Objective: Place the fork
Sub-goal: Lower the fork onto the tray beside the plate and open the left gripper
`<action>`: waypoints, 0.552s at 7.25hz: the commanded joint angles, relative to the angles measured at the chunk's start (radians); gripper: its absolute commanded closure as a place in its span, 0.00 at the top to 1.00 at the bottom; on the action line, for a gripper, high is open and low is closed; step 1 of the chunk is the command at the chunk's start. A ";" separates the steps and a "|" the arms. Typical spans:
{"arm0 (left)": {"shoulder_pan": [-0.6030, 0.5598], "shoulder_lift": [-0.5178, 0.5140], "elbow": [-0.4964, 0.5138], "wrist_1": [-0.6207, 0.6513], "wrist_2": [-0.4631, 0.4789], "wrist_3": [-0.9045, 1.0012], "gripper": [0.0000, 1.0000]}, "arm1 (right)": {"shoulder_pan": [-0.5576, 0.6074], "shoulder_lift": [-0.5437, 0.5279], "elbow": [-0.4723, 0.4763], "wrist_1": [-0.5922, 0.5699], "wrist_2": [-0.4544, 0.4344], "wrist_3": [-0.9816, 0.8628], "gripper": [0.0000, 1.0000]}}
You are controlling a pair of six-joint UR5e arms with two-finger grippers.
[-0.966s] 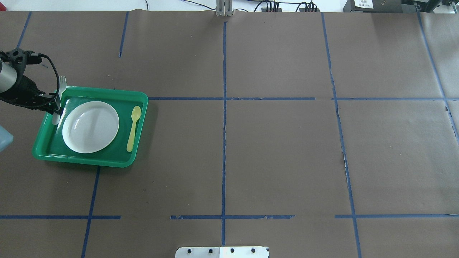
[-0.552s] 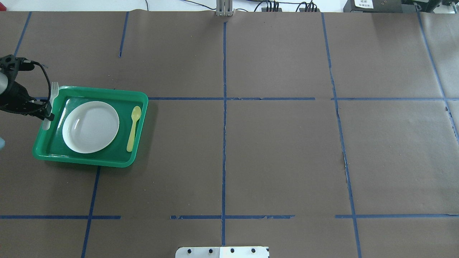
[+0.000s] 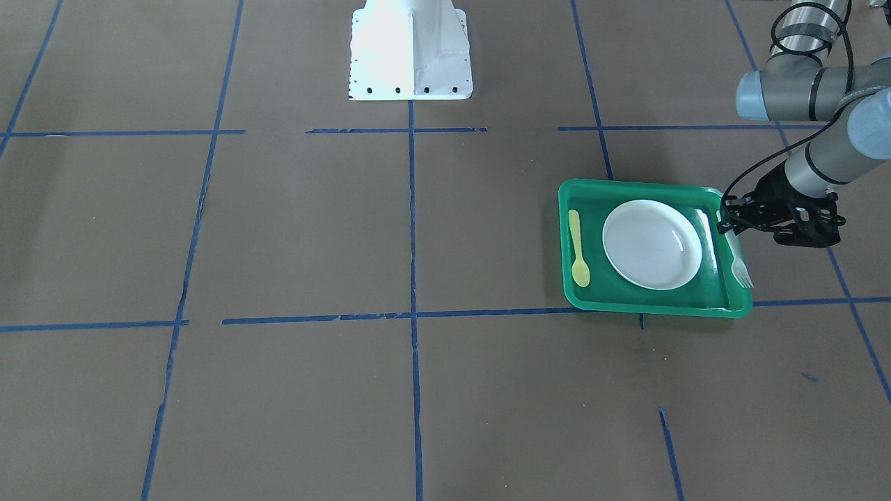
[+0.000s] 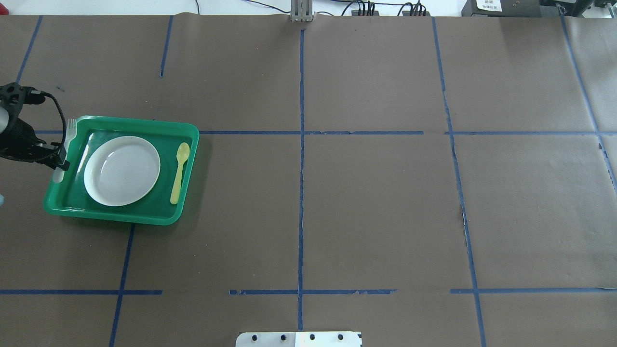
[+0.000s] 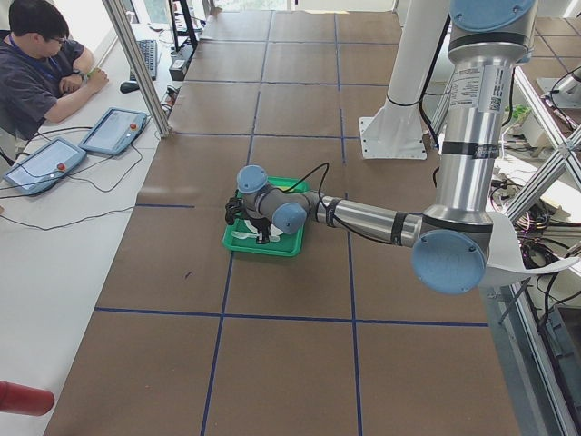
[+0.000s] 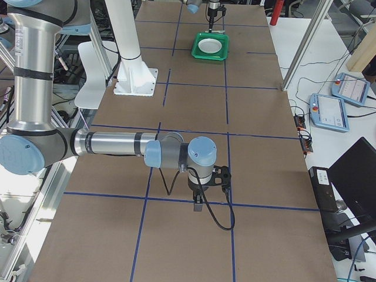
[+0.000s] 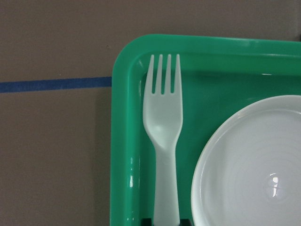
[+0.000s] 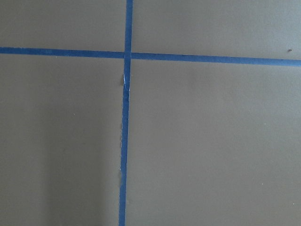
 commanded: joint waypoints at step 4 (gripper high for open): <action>0.034 -0.005 0.019 0.000 -0.006 0.002 0.20 | 0.000 0.000 0.000 0.000 0.000 -0.001 1.00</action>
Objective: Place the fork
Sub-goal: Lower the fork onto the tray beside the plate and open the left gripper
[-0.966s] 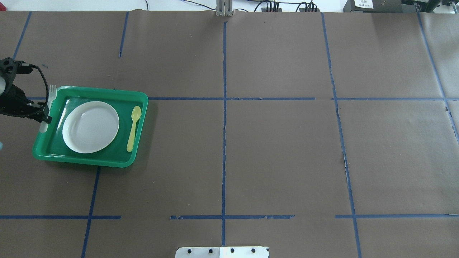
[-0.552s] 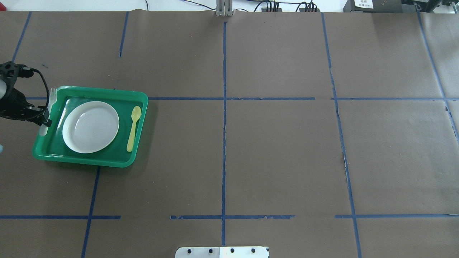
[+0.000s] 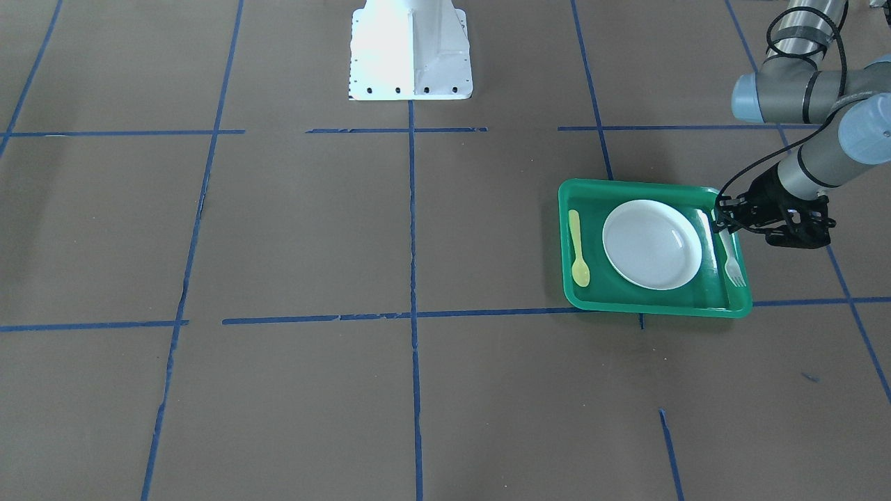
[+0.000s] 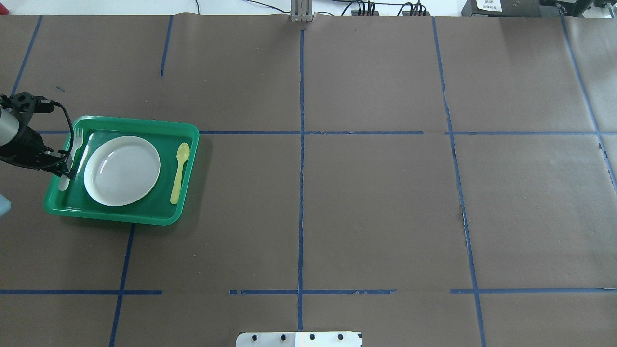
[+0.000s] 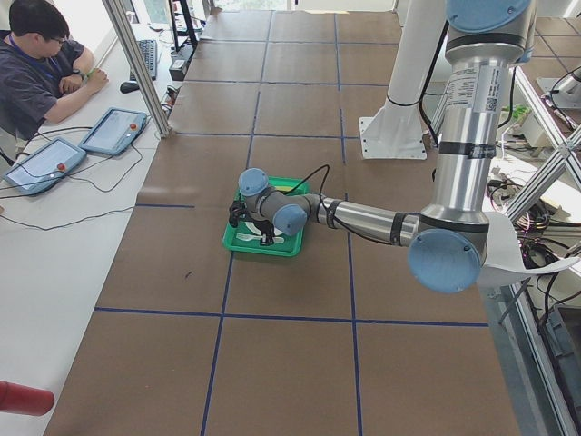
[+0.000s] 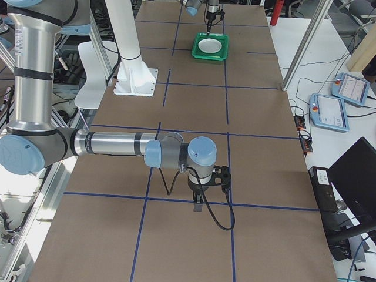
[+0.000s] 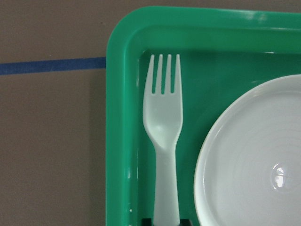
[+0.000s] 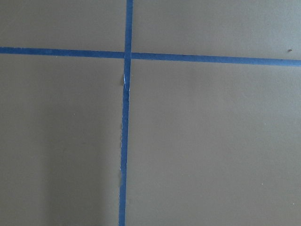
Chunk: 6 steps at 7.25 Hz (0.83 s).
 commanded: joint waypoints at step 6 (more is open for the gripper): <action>-0.004 0.008 -0.035 0.012 0.007 -0.006 0.99 | 0.000 0.000 0.000 0.000 0.000 0.000 1.00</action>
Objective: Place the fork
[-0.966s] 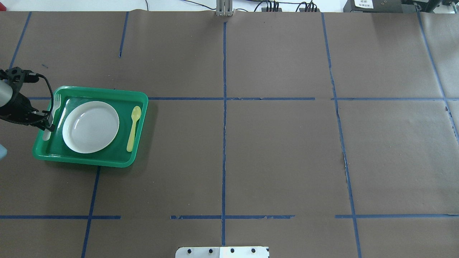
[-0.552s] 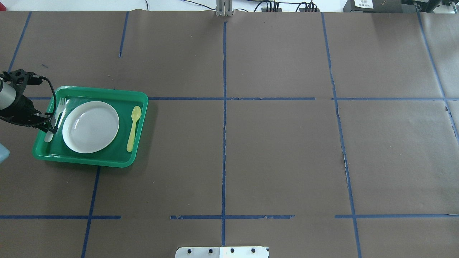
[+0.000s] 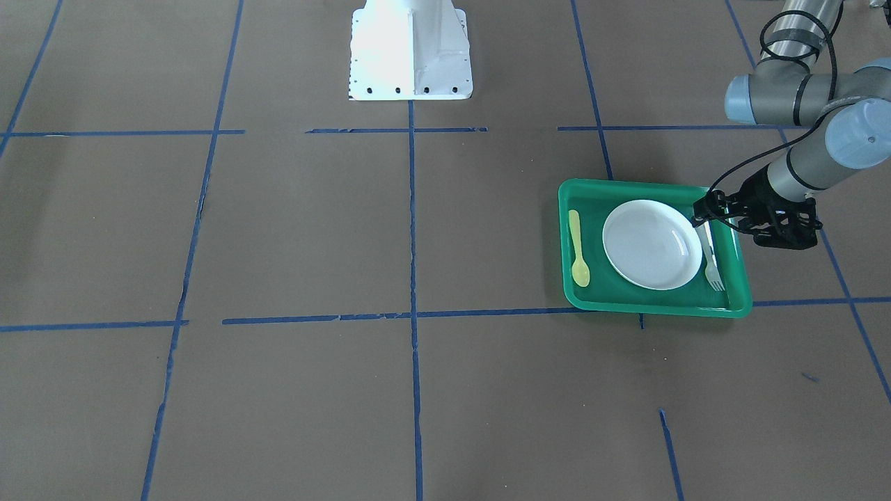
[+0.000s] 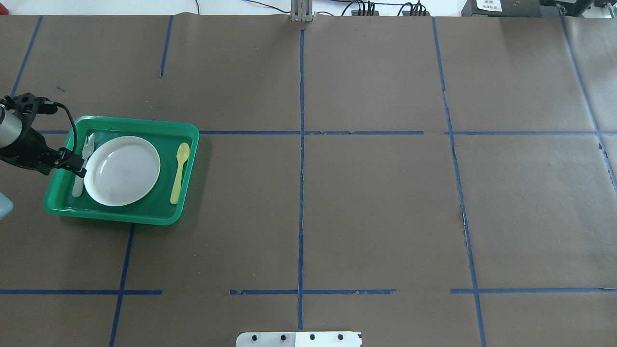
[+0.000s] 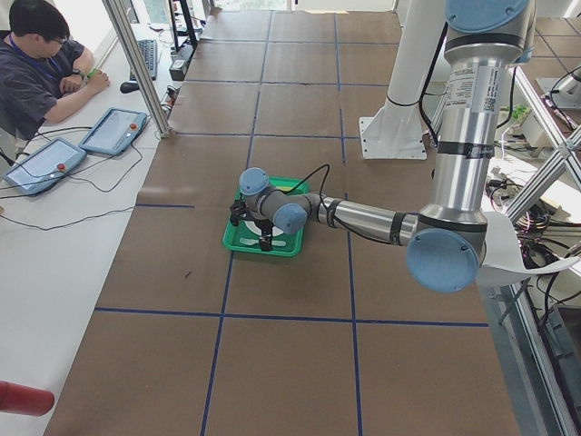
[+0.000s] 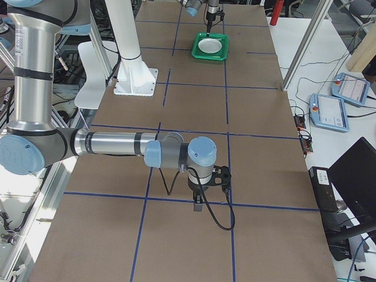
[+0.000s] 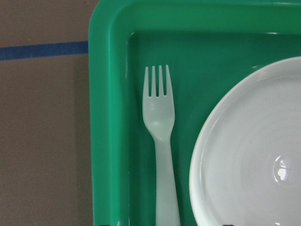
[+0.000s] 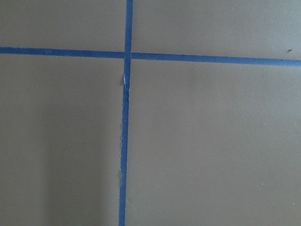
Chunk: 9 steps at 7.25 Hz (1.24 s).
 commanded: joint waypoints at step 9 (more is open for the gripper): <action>-0.648 0.152 -0.125 0.526 0.002 0.840 1.00 | 0.000 0.000 0.000 0.000 0.000 0.000 1.00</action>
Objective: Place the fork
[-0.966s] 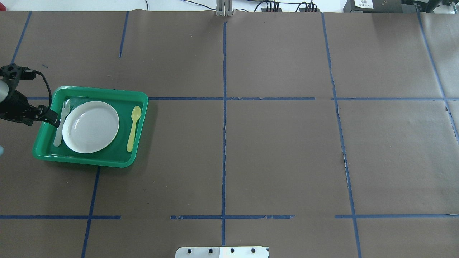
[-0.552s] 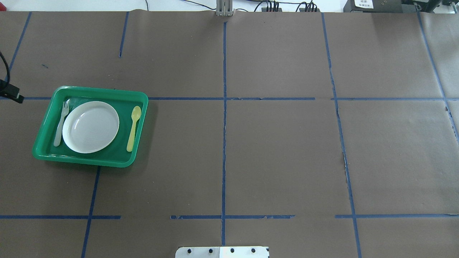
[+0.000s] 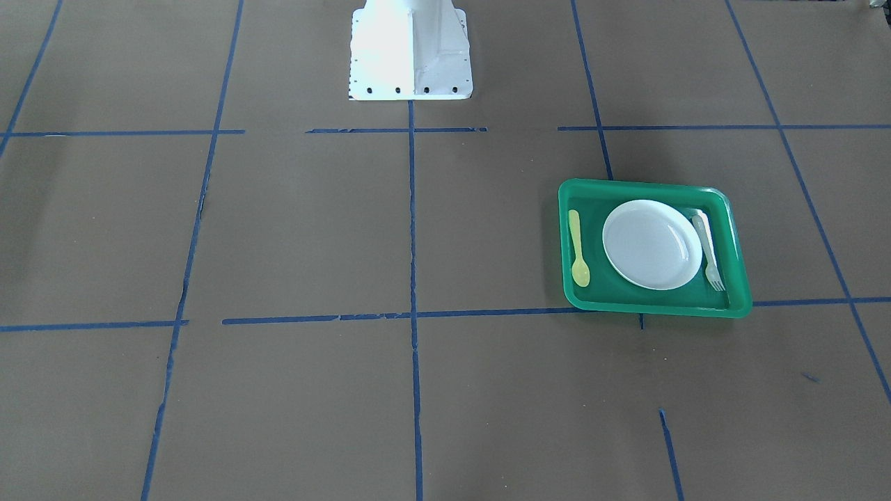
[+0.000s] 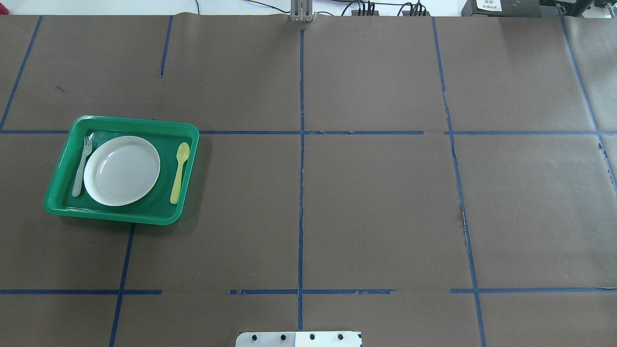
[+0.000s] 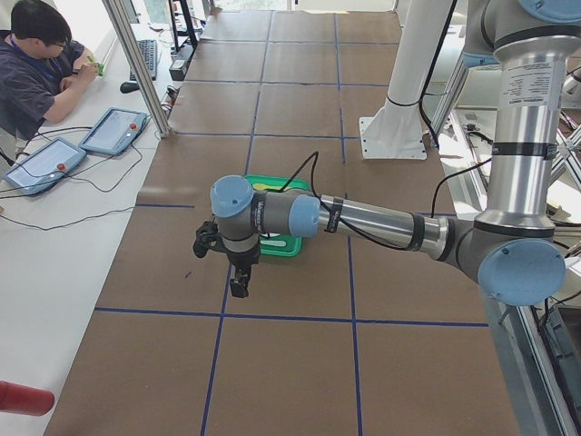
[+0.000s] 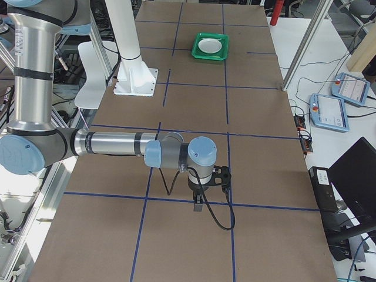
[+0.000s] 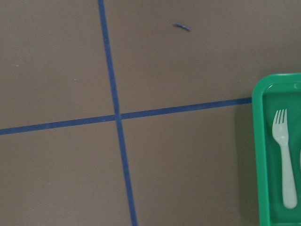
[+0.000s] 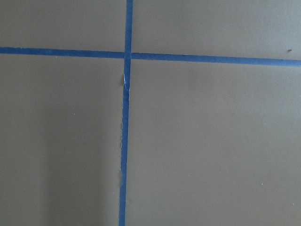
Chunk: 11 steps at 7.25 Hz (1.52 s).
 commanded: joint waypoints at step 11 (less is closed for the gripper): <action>-0.070 0.036 -0.012 0.009 -0.004 0.044 1.00 | 0.000 0.000 0.000 0.000 0.000 0.000 1.00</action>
